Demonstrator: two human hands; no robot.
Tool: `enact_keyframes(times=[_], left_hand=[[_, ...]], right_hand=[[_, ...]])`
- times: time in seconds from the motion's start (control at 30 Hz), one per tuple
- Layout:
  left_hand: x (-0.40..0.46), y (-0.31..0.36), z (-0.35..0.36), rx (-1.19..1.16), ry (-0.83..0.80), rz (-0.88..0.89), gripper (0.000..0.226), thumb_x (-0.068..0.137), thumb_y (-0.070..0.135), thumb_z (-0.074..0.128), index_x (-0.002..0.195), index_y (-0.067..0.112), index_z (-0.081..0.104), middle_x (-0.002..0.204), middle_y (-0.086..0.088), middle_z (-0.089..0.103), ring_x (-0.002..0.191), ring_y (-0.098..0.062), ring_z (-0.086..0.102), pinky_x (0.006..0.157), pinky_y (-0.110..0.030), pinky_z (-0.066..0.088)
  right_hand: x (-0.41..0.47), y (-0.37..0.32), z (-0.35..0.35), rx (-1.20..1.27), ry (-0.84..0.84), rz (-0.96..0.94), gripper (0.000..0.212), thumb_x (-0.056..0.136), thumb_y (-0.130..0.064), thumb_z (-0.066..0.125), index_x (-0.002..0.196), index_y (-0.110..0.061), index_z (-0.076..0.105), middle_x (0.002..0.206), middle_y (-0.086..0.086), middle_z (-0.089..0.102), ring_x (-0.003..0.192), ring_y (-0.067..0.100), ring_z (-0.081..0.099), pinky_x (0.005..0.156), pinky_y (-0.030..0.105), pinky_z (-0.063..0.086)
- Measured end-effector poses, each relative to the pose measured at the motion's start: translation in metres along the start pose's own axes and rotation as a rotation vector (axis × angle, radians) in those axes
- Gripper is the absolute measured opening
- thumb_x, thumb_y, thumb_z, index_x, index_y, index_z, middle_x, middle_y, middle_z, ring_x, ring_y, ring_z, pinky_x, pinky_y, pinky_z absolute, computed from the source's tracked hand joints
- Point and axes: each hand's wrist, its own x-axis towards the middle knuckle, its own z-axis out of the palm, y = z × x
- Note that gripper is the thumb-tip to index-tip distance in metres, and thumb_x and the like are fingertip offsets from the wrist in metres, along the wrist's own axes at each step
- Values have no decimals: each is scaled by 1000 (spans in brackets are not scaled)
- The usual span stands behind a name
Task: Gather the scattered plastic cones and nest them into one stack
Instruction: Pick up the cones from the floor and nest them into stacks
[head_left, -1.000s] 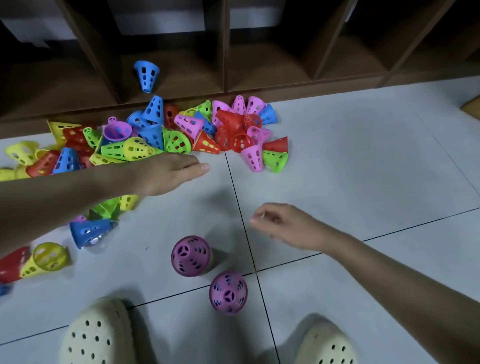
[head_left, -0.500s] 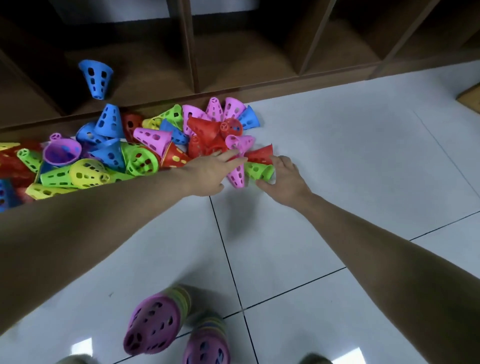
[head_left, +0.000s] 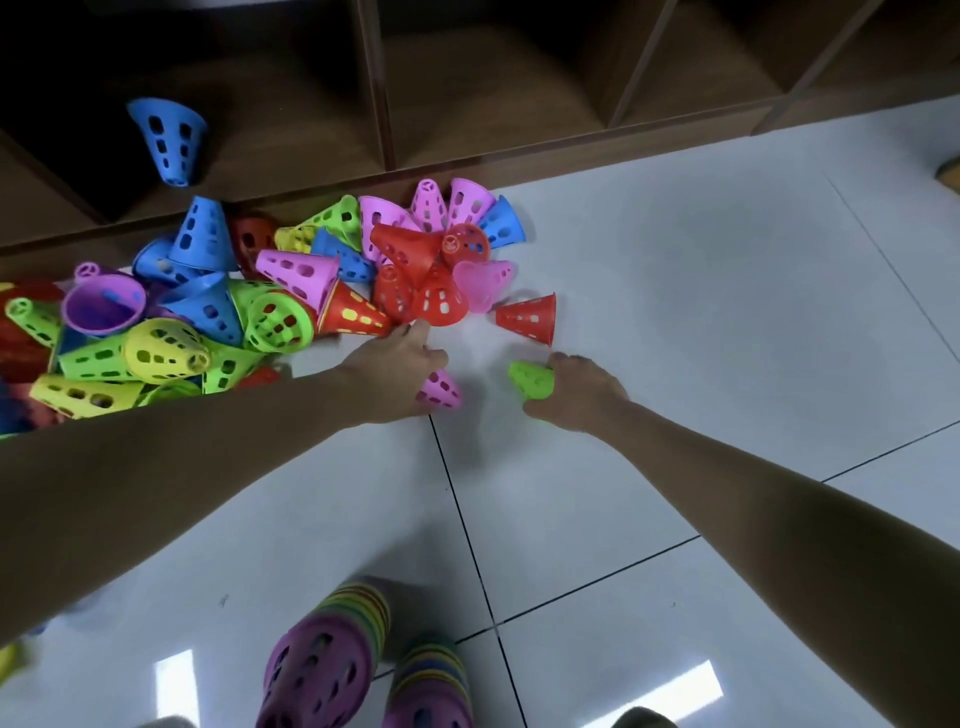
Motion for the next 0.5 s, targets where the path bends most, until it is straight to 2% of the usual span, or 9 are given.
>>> enact_keyframes(times=[0.03, 0.1, 0.17, 0.23, 0.3, 0.37, 0.43, 0.5], left_hand=[[-6, -2, -1, 3, 3, 6, 54, 80, 65, 63, 110, 20, 60, 111, -7, 42, 101, -25, 49, 82, -43, 53], [-17, -3, -5, -44, -93, -8, 51, 77, 72, 60, 99, 26, 59, 104, 1, 48, 100, -22, 52, 82, -40, 51], [-30, 4, -12, -282, -167, -83, 48, 73, 76, 62, 82, 29, 57, 85, 7, 58, 87, -17, 58, 75, -41, 52], [-47, 17, -23, -561, -127, -154, 50, 72, 72, 67, 74, 23, 59, 71, 3, 64, 72, -15, 60, 68, -42, 53], [-71, 32, -39, -741, -52, -169, 50, 74, 68, 67, 72, 19, 56, 65, 4, 59, 61, -12, 55, 60, -34, 47], [-98, 43, -53, -875, 8, -211, 47, 82, 62, 66, 73, 18, 52, 63, 6, 49, 57, -10, 45, 58, -30, 38], [-125, 53, -64, -975, 70, -292, 47, 83, 65, 60, 78, 20, 53, 67, 5, 50, 63, -13, 47, 64, -33, 39], [-152, 64, -74, -1024, 152, -349, 54, 79, 70, 51, 86, 17, 55, 77, -4, 57, 74, -21, 55, 73, -37, 41]], right_hand=[[-3, 1, 2, -2, -28, 21, 64, 77, -48, 70, 132, -22, 51, 120, 3, 60, 108, 26, 62, 82, 31, 49], [-10, 2, 5, -3, -39, 17, 55, 76, -50, 69, 123, -24, 56, 115, 2, 63, 103, 24, 62, 77, 29, 49], [-20, 1, 6, 52, 7, -42, 40, 76, -54, 68, 106, -29, 58, 110, 5, 63, 104, 23, 59, 78, 30, 48], [-35, -3, 3, 209, 80, -137, 30, 77, -53, 71, 91, -30, 57, 96, 3, 63, 96, 20, 55, 78, 31, 48], [-54, -9, -1, 395, 135, -227, 27, 79, -48, 74, 85, -25, 61, 82, -1, 63, 83, 14, 56, 70, 27, 43], [-79, -16, -5, 603, 121, -239, 25, 82, -46, 74, 82, -24, 63, 72, -7, 61, 66, 8, 53, 59, 20, 39], [-106, -20, -7, 744, 85, -224, 26, 86, -46, 71, 79, -23, 60, 66, -11, 53, 59, 6, 46, 56, 18, 35], [-134, -23, -4, 845, 25, -217, 33, 88, -48, 69, 78, -18, 60, 68, -8, 50, 61, 8, 45, 62, 23, 36]])
